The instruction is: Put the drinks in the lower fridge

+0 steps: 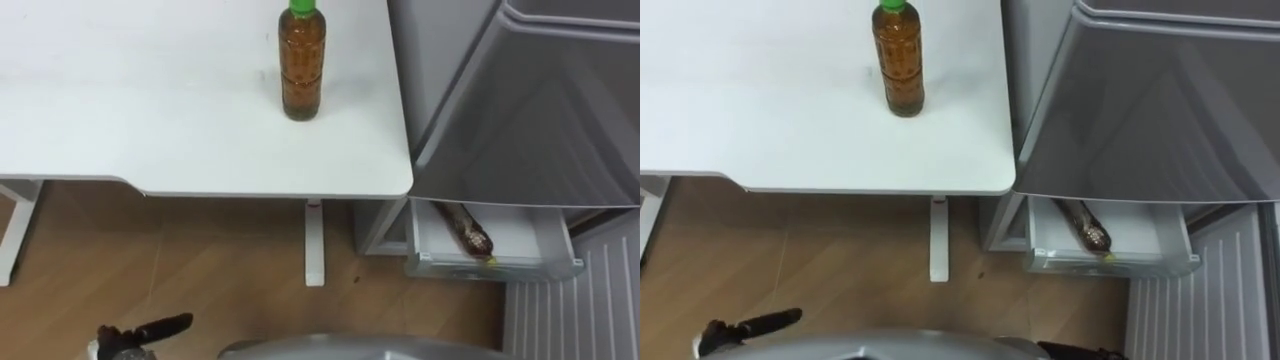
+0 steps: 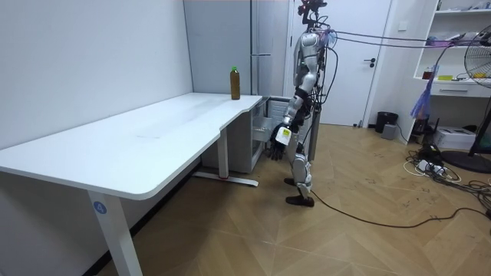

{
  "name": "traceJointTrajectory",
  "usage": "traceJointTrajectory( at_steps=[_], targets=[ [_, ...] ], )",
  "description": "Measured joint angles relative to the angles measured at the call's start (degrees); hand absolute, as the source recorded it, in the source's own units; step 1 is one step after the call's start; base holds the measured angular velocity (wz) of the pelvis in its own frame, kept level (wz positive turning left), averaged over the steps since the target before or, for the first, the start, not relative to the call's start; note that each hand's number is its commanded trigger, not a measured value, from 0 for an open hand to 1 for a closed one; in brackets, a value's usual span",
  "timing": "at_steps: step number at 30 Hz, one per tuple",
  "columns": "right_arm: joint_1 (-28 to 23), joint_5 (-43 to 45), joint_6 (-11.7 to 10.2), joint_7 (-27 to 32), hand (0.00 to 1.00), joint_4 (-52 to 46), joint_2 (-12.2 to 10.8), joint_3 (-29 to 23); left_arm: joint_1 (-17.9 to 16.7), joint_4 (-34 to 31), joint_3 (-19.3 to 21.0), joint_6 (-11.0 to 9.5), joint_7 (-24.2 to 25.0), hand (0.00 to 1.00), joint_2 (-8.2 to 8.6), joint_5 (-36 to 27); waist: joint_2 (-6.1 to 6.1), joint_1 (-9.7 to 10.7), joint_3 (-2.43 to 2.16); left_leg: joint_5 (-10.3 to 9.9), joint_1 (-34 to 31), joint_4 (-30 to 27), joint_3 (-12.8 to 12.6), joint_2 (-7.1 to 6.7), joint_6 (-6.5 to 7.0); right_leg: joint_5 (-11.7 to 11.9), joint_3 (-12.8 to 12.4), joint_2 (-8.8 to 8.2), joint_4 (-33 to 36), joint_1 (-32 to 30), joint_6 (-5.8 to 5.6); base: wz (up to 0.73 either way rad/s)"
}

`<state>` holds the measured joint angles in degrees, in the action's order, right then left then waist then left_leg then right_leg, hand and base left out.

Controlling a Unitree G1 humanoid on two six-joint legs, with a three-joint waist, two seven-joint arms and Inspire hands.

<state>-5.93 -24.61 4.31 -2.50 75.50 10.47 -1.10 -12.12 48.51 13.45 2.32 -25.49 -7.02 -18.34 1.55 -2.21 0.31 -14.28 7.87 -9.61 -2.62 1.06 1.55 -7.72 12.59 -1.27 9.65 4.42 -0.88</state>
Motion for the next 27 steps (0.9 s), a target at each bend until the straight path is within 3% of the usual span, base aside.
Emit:
traceJointTrajectory(
  at_steps=[8,13,17,21,27],
  targets=[
    [-0.57,0.72,-1.18,0.5,0.0,-0.06,-0.48,-0.23,-1.71,-17.23,1.47,-5.3,-13.62,0.0,0.61,0.56,-0.47,0.26,-0.55,-0.01,0.85,0.02,0.44,-0.04,-0.01,-0.05,0.02,0.07,0.08,0.76,0.02,0.01],
    [-0.82,3.2,-2.07,0.52,0.0,-0.34,-0.49,-0.13,-1.88,-24.94,1.5,-6.86,-19.67,0.0,0.54,5.3,-0.56,0.14,-0.54,-0.01,1.25,0.04,1.41,-0.12,-0.01,-0.07,0.05,0.2,-0.01,1.31,0.04,0.0],
    [-0.71,3.82,-3.21,0.3,0.0,-0.33,-0.48,-0.02,-1.98,-32.38,1.48,-9.82,-22.52,0.0,0.12,5.63,-0.61,-0.11,-0.51,0.0,1.3,0.0,1.76,-0.23,-0.04,-0.31,0.06,0.17,-0.03,1.31,0.29,0.0],
    [-0.87,3.88,-3.59,-0.24,0.0,0.46,-0.49,-0.05,-2.63,-39.07,1.6,-10.26,-24.86,0.0,-0.09,6.97,-0.33,-0.13,-0.52,0.01,1.37,0.0,2.96,-0.52,-0.01,-0.64,0.07,0.11,0.08,1.17,0.3,0.0],
    [-1.57,4.78,-3.8,0.09,0.0,1.41,-0.46,-0.22,-2.45,-49.99,1.95,-10.46,-25.66,0.0,-0.28,17.65,-0.34,-0.05,-0.52,0.01,1.39,0.02,4.45,-0.6,0.0,-0.76,0.34,0.25,0.02,1.14,0.33,0.0]
  ],
)
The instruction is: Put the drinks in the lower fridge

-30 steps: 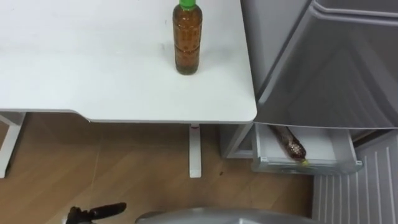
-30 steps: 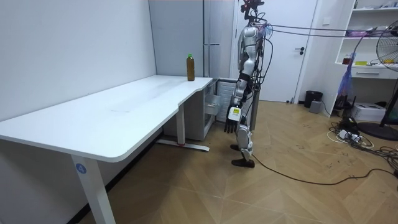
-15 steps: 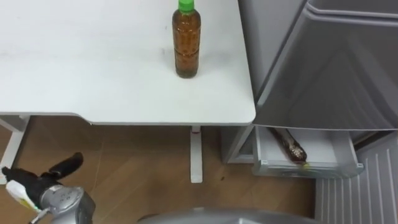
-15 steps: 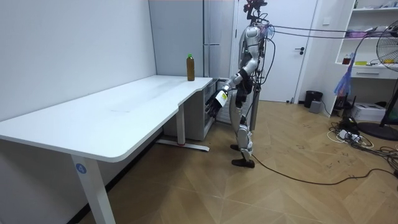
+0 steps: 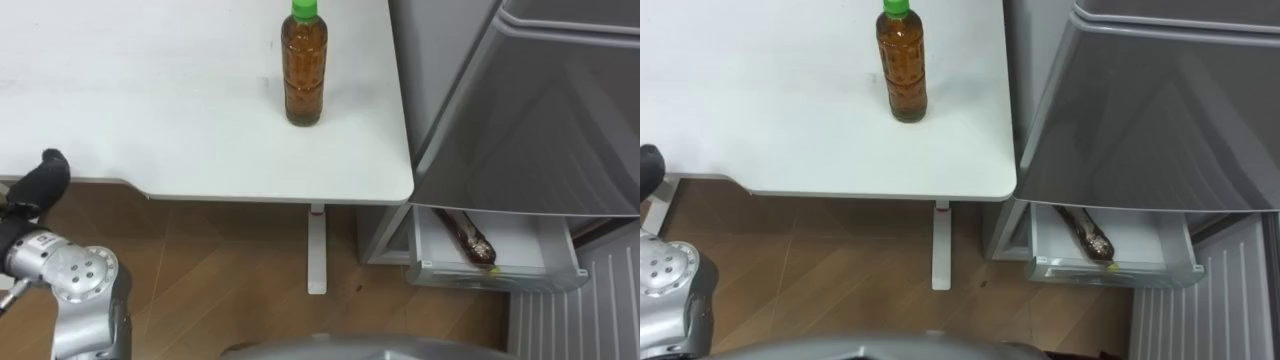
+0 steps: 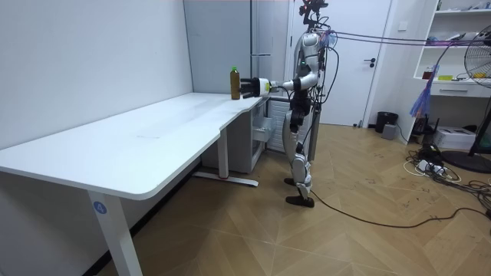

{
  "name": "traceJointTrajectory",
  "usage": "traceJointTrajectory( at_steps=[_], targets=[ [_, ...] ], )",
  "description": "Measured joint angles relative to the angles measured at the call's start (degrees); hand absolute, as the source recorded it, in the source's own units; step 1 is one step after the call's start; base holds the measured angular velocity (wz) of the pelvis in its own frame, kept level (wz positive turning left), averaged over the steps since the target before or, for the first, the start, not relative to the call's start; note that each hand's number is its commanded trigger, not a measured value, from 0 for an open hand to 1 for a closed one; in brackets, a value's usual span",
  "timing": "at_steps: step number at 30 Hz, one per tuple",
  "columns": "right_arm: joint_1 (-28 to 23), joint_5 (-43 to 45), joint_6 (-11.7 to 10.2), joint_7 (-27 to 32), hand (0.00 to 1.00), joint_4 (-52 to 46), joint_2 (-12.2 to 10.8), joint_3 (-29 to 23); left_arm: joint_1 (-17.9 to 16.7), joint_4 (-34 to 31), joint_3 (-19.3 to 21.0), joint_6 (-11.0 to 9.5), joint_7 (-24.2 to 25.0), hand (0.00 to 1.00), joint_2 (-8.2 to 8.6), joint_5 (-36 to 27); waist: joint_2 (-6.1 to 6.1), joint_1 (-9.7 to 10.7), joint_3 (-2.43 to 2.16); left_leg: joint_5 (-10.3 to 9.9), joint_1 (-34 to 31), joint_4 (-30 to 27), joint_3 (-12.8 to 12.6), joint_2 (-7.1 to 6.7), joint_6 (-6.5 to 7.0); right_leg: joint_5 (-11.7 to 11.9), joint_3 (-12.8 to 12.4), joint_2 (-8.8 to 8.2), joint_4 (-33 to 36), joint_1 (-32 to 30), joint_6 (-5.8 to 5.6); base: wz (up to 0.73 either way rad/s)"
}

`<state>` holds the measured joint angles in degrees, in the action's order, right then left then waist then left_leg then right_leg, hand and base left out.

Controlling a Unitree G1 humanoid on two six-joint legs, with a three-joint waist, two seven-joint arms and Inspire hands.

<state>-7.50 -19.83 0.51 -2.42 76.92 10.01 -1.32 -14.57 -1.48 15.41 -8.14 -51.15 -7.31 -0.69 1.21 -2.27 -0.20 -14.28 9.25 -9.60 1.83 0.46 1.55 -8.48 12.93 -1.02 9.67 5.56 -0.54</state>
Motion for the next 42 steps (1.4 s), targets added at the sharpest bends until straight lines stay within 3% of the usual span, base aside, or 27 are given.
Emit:
traceJointTrajectory(
  at_steps=[4,9,12,14,19,26,32,37,42],
  targets=[
    [-0.4,2.25,-0.35,0.57,0.0,0.04,0.04,-0.01,0.09,-3.83,0.02,-0.75,-0.41,0.0,0.0,5.63,-0.1,0.47,0.03,0.0,0.06,0.15,0.15,0.01,0.0,-0.12,-0.08,0.04,-0.06,0.01,0.02,0.0],
    [-0.62,5.04,-0.32,0.37,0.0,1.21,0.02,0.05,0.51,-4.49,-0.16,-0.87,2.16,0.0,-0.02,5.75,-0.04,0.91,0.11,-0.01,0.26,0.29,0.15,-0.05,0.02,-0.24,-0.53,0.05,0.07,-0.1,0.05,-0.02],
    [-0.27,7.08,-0.42,-0.23,0.0,1.15,0.01,-0.01,0.61,-8.37,-1.13,-0.91,4.95,0.0,-0.3,4.64,0.01,1.85,0.13,-0.01,0.25,0.34,0.15,-0.08,0.02,-0.24,-0.85,0.04,0.09,-0.1,0.05,0.0],
    [0.29,7.58,-0.47,-0.34,0.0,2.0,0.05,0.09,0.99,-11.05,-3.79,-1.12,7.84,0.0,-1.6,4.55,-0.04,2.5,0.27,-0.01,0.2,0.32,0.14,-0.09,0.02,-0.25,-0.91,0.04,0.07,-0.13,0.03,0.0],
    [1.32,11.31,-0.41,-1.6,0.0,3.48,0.22,0.01,2.13,-11.19,-7.61,-0.91,17.13,0.0,-2.21,2.64,-0.27,4.16,0.61,-0.01,-0.13,0.55,-0.04,0.01,0.02,-0.29,-1.18,0.14,0.13,-0.75,0.03,-0.04],
    [1.83,16.62,0.89,-1.6,0.0,3.68,0.44,-0.52,3.92,-9.92,-9.8,2.05,28.33,0.0,-2.38,-9.73,-0.98,5.96,1.08,-0.01,0.02,0.92,-0.24,0.11,0.02,-0.3,-1.71,0.3,-0.1,-0.92,0.04,-0.04],
    [1.95,19.73,2.15,-2.15,0.0,3.16,0.69,-1.16,5.71,-6.51,-11.21,5.66,35.34,0.0,-2.49,-14.16,-1.59,6.7,1.08,0.0,-0.11,0.67,-1.38,0.08,0.02,-0.31,-2.45,0.33,0.3,-1.74,0.03,-0.09],
    [1.91,20.62,3.61,-2.4,0.0,2.92,0.68,-1.21,6.19,-6.29,-11.02,7.62,39.47,0.0,-2.49,-20.05,-1.06,6.73,0.93,0.0,0.01,0.14,-1.52,-0.13,0.02,-0.67,-3.63,0.21,1.35,-2.0,0.01,-0.08],
    [1.92,20.64,5.43,-2.57,0.0,2.98,0.67,-1.19,6.53,-6.13,-11.06,8.68,42.37,0.0,-2.5,-21.29,-0.48,6.72,0.83,0.0,0.01,0.14,-1.56,-0.14,0.02,-0.72,-3.83,0.2,2.05,-2.36,0.04,0.0]
  ],
)
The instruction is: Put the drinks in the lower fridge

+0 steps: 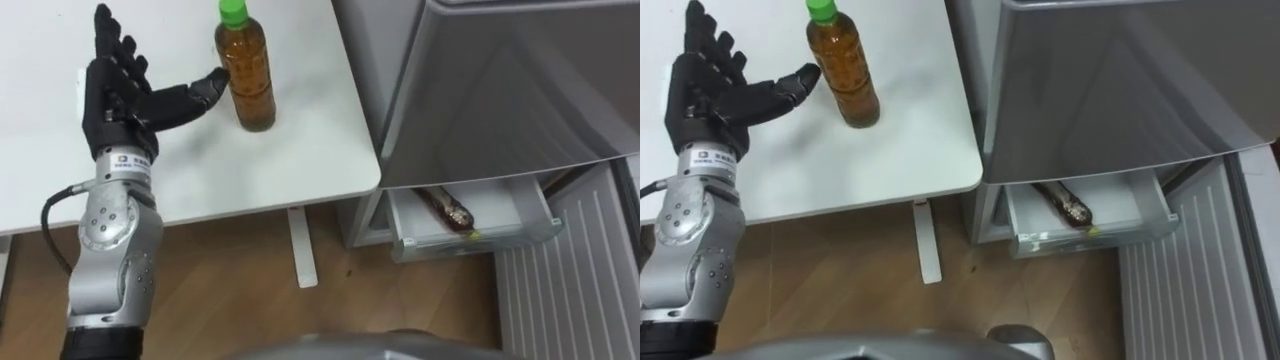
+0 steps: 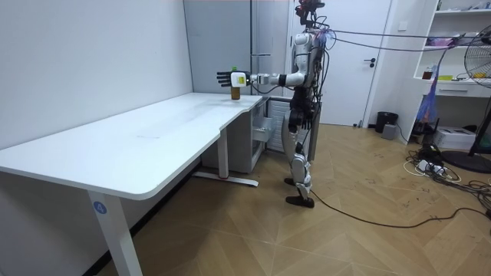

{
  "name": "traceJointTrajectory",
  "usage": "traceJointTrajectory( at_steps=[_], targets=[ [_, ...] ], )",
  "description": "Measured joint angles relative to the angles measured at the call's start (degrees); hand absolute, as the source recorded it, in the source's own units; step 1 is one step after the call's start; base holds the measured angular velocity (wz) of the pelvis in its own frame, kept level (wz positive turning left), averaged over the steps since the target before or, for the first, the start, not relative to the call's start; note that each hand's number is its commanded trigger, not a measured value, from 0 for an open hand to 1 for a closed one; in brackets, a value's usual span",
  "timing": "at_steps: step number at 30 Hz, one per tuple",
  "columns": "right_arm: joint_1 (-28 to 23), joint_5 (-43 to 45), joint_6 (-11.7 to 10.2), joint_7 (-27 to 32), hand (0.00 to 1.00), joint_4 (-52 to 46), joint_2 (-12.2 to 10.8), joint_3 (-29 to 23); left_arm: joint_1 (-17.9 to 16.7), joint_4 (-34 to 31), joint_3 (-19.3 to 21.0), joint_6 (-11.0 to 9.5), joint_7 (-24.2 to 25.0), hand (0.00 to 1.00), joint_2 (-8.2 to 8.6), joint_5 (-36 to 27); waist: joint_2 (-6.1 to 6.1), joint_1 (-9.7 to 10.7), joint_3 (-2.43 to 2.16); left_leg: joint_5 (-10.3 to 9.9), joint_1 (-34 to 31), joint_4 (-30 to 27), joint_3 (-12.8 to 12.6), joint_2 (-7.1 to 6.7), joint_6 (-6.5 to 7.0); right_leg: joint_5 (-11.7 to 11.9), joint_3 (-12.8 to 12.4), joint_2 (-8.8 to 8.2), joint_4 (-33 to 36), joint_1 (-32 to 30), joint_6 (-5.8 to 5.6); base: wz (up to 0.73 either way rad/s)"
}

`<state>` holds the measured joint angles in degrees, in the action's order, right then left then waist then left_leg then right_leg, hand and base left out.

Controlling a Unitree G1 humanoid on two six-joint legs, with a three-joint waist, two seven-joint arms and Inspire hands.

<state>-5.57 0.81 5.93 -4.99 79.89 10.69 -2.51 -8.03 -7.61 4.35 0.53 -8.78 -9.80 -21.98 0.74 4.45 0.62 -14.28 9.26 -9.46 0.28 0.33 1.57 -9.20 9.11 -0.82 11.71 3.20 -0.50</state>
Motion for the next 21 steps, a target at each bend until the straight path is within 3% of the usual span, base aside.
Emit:
traceJointTrajectory(
  at_steps=[5,12,17,21],
  targets=[
    [0.32,1.94,0.58,-0.15,0.0,0.03,0.0,0.0,0.0,1.12,-0.07,2.04,2.61,0.0,0.01,0.02,-0.37,0.08,0.04,-0.07,-0.14,0.06,0.3,0.15,0.11,0.05,-0.09,0.2,0.09,-0.2,0.08,0.02],
    [-0.05,1.9,1.69,0.05,0.0,-0.02,-0.01,0.06,0.05,1.19,-0.07,3.28,4.1,0.0,0.03,0.1,-1.12,0.12,-0.12,-0.07,-0.27,-0.02,0.31,0.21,0.09,0.07,0.66,0.15,0.04,-0.17,0.15,0.0],
    [-0.08,1.91,1.73,0.11,0.0,-0.08,-0.01,0.07,1.25,1.19,-0.09,5.29,4.5,0.0,0.03,0.11,-0.95,0.12,-0.03,-0.07,0.02,-0.09,0.02,0.14,0.1,0.06,0.47,0.06,0.04,0.06,0.14,-0.02],
    [-0.05,1.92,2.44,0.17,0.0,-0.31,-0.01,0.1,1.95,1.19,-0.29,5.6,4.65,0.0,0.03,0.12,-0.98,0.15,0.0,-0.07,0.22,-0.09,-0.03,0.15,0.1,0.05,0.42,0.05,0.09,0.2,0.13,0.0]
  ],
)
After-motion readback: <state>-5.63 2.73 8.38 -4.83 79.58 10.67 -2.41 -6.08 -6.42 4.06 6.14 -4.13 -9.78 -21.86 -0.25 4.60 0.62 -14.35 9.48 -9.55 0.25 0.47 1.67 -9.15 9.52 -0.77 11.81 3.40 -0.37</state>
